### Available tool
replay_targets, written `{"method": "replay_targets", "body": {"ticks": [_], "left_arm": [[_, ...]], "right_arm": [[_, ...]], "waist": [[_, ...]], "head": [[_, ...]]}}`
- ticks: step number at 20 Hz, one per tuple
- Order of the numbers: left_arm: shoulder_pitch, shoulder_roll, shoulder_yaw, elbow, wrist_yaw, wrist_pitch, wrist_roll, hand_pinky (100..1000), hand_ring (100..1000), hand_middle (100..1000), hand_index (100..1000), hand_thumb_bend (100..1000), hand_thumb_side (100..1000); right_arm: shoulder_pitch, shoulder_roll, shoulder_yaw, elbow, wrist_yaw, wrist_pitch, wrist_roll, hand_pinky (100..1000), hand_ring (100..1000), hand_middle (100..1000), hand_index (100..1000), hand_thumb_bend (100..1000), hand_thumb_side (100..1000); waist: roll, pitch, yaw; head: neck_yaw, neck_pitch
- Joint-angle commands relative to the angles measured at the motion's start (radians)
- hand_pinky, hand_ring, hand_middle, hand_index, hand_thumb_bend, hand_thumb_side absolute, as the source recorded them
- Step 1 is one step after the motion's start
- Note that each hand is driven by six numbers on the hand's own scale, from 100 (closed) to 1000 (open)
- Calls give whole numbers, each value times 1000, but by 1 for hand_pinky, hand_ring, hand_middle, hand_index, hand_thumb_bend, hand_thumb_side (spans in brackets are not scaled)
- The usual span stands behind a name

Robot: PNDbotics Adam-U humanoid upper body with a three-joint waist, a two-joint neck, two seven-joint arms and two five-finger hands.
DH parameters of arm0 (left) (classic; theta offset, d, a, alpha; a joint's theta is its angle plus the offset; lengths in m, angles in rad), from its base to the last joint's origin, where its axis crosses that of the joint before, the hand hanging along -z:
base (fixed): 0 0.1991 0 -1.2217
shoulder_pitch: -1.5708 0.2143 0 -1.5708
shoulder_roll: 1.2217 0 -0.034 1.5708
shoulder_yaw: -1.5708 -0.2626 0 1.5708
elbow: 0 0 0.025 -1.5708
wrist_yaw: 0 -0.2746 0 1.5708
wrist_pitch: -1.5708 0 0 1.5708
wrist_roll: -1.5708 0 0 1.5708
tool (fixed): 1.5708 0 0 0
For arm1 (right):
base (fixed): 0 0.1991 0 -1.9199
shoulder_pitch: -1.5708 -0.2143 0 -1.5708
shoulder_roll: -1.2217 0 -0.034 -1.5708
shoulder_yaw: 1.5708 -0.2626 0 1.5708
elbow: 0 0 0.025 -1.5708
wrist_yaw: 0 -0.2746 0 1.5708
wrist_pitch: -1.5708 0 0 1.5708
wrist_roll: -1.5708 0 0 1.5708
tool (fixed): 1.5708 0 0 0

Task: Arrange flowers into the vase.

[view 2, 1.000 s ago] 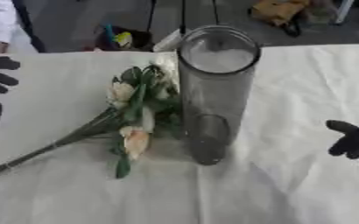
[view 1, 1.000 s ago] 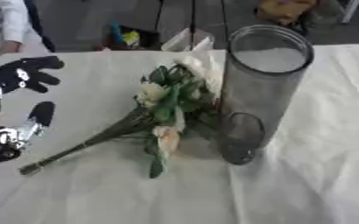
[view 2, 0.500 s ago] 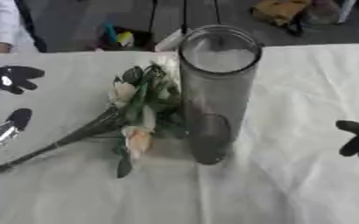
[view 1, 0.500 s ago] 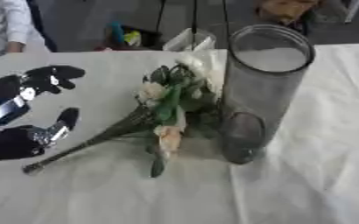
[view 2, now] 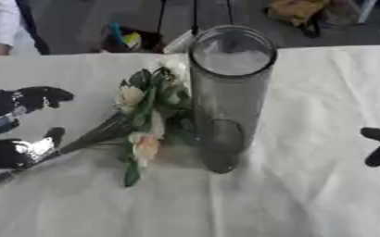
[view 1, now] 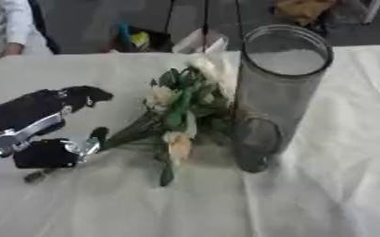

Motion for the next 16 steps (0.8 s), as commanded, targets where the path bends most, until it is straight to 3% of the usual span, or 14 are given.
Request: {"method": "replay_targets", "body": {"ticks": [1,7,16], "left_arm": [[-26,40,-26,25,-21,5,-1,834,863,934,1000,168,920],[-71,57,-60,90,-30,11,22,868,891,972,1000,345,925],[-112,49,-76,202,-75,9,29,880,900,959,1000,418,961]], "right_arm": [[-3,-13,2,-19,6,3,6,855,571,493,703,100,1000],[-2,-15,7,-19,10,8,12,856,571,492,702,100,1000],[-4,-13,11,-19,16,15,18,858,570,491,700,100,1000]], "waist": [[18,-36,-1],[23,-37,-6],[28,-36,-14]], "head": [[6,-5],[9,-5],[14,-9]]}}
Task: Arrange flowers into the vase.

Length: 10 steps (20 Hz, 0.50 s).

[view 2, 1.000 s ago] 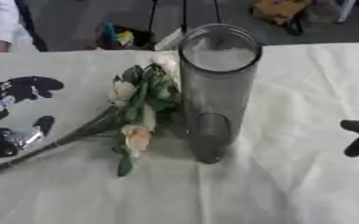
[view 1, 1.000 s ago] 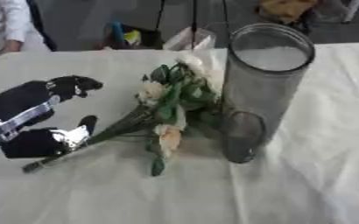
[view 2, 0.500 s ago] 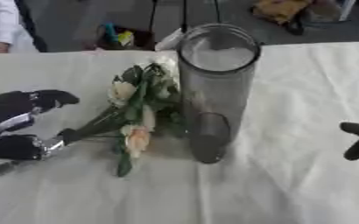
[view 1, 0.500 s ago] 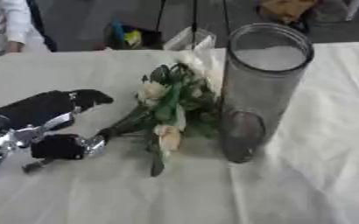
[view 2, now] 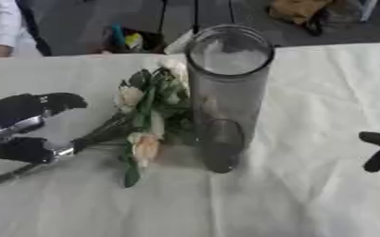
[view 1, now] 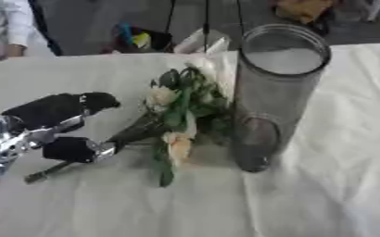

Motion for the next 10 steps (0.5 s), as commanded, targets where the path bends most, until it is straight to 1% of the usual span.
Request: {"method": "replay_targets", "body": {"ticks": [1,6,10], "left_arm": [[-24,26,2,33,-26,0,8,881,901,959,1000,421,960],[-35,9,-1,97,-58,-3,20,864,890,940,1000,440,971],[-37,-1,-3,139,-75,-13,27,864,889,935,1000,461,955]], "right_arm": [[-4,-12,0,-19,9,1,3,859,570,490,700,100,1000],[-5,-10,2,-19,13,3,7,860,570,490,700,100,1000],[-6,-6,1,-19,19,4,9,862,569,489,700,100,1000]], "waist": [[16,-35,-2],[17,-33,-6],[18,-28,-11]], "head": [[6,-9],[8,-14],[11,-19]]}}
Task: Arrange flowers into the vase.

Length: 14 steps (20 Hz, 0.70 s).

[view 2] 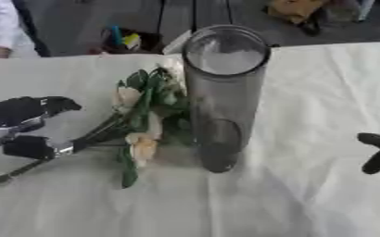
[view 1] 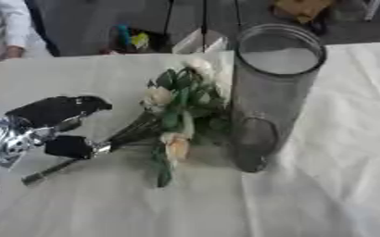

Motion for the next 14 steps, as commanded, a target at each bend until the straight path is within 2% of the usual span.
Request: {"method": "replay_targets", "body": {"ticks": [1,14], "left_arm": [[-16,16,3,21,-16,-9,8,863,888,935,1000,469,950],[-23,1,2,52,-22,-33,14,848,878,944,1000,492,933]], "right_arm": [[-5,-6,0,-19,10,-1,4,862,569,488,700,100,1000],[-7,4,4,-19,28,2,11,866,568,484,696,100,1000]], "waist": [[14,-27,-2],[17,-18,-12]], "head": [[5,-12],[12,-20]]}}
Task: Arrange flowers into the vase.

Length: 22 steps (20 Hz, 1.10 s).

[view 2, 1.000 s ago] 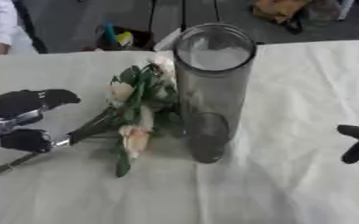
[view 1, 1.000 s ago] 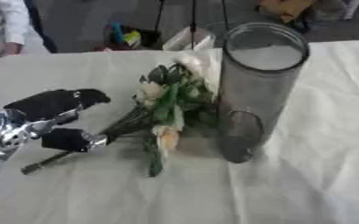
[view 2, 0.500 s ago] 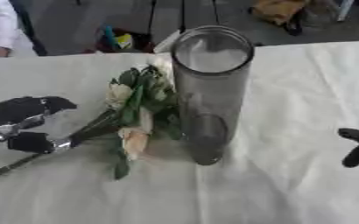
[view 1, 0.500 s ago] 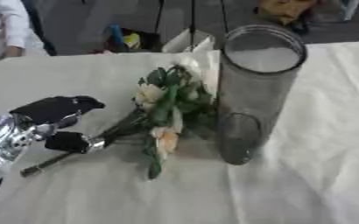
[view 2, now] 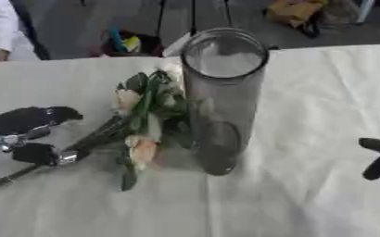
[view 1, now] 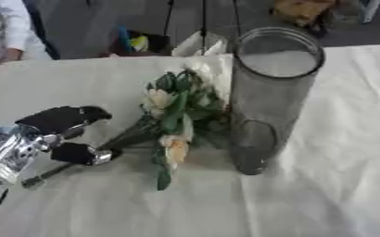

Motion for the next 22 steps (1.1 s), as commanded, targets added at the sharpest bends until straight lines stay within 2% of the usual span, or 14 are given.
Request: {"method": "replay_targets", "body": {"ticks": [1,7,13,16,22], "left_arm": [[-16,18,2,-1,-8,-5,8,846,877,942,1000,487,936],[-15,9,-12,12,-44,-10,56,811,840,906,1000,498,915],[-15,-2,-19,23,-65,-19,80,564,591,757,986,514,877],[-15,-3,-23,27,-70,-28,92,561,590,755,987,523,862],[-14,-8,-28,31,-98,-42,123,511,551,724,964,468,828]], "right_arm": [[-7,-5,1,-19,9,-1,6,867,568,484,696,100,1000],[-8,0,1,-19,16,2,9,868,567,482,694,100,1000],[-9,4,1,-19,22,3,12,870,567,480,692,100,1000],[-9,6,-1,-19,25,4,12,871,567,479,692,100,1000],[-10,9,-1,-19,30,7,13,872,566,479,691,100,1000]], "waist": [[15,-18,-1],[16,-13,-7],[16,-9,-10],[17,-7,-12],[18,-5,-14]], "head": [[4,-12],[9,-16],[10,-15],[11,-16],[12,-16]]}}
